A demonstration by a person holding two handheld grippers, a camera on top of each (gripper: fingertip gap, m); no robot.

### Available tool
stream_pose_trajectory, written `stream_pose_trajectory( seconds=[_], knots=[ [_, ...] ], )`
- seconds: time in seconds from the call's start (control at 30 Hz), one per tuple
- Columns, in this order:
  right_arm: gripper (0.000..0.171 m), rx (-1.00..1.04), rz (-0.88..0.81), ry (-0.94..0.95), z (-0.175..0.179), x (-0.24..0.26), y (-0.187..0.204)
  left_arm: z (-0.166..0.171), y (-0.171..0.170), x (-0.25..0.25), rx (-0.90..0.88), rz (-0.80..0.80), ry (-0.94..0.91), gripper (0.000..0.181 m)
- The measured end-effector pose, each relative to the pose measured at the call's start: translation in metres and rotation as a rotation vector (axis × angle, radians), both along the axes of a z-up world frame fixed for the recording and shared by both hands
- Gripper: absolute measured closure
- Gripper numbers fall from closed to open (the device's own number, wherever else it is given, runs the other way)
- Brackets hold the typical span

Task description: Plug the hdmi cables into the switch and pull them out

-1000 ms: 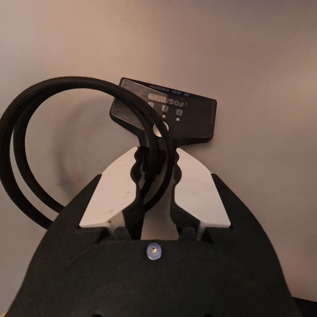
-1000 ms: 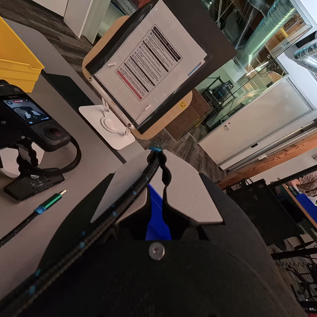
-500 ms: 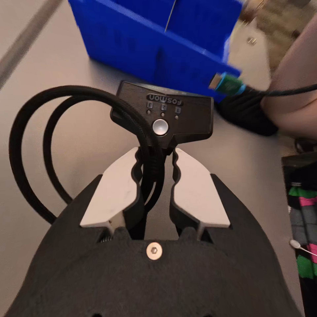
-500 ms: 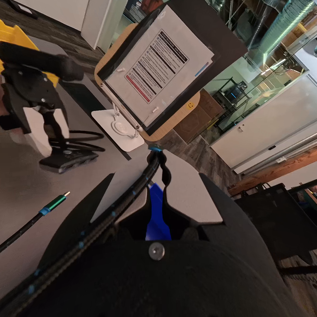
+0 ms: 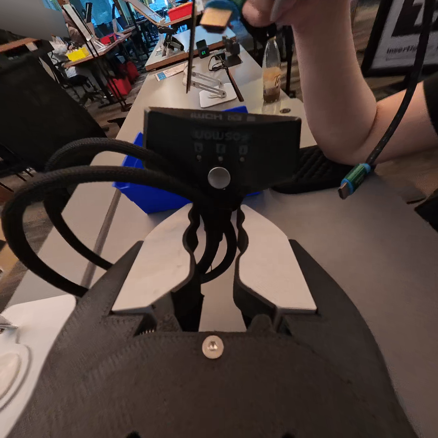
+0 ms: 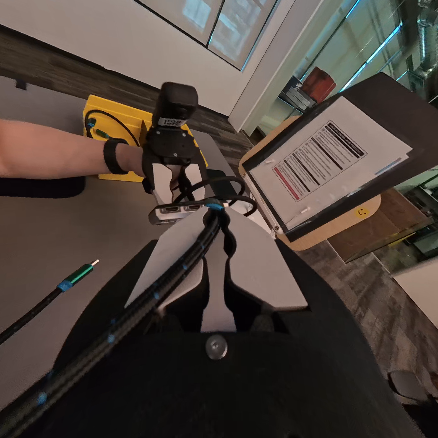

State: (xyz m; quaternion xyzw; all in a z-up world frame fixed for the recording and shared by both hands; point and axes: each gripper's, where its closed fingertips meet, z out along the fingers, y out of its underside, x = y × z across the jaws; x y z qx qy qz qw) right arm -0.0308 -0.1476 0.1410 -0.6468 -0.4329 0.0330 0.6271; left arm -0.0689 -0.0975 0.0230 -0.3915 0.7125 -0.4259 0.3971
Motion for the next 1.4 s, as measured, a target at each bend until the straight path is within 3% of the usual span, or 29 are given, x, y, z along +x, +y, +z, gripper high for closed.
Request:
stream_pose_trajectory(
  seconds=[0.37, 1.1, 1.4],
  knots=[
    [0.164, 0.086, 0.088, -0.198, -0.015, -0.012, -0.006, 0.002, -0.02, -0.012, 0.105, -0.074, 0.059, 0.152],
    [0.165, 0.045, 0.161, -0.259, -0.033, -0.02, -0.008, -0.008, -0.028, -0.02, 0.167, -0.099, 0.167, 0.153],
    [0.164, -0.095, 0.231, -0.157, -0.042, -0.014, -0.009, -0.017, -0.03, -0.02, 0.287, -0.06, 0.259, 0.153]
  ],
)
